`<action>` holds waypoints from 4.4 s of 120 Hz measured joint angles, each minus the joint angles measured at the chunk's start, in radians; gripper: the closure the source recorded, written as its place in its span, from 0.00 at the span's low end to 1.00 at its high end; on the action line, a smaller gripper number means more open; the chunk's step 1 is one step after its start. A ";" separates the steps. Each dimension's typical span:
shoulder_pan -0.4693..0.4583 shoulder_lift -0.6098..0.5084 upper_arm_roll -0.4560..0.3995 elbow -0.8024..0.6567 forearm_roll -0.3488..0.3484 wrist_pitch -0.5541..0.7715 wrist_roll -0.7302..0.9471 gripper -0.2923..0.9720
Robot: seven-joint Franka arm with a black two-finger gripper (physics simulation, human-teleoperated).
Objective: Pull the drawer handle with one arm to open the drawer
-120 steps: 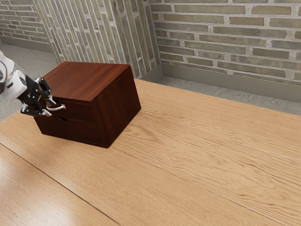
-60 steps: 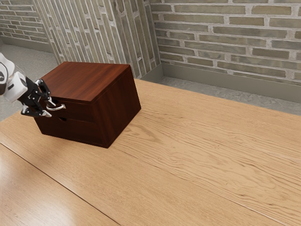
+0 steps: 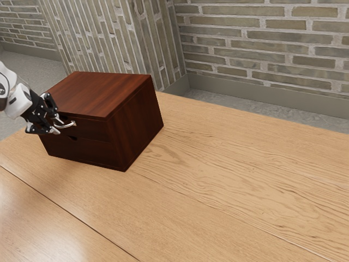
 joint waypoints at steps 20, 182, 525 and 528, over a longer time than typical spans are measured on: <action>-0.001 -0.004 0.001 -0.005 0.001 0.001 -0.001 0.69; -0.028 -0.076 0.049 -0.110 0.005 -0.001 0.019 0.77; -0.021 -0.305 0.087 -0.327 0.018 -0.009 0.097 0.80; -0.021 -0.307 0.087 -0.329 0.019 -0.009 0.097 0.80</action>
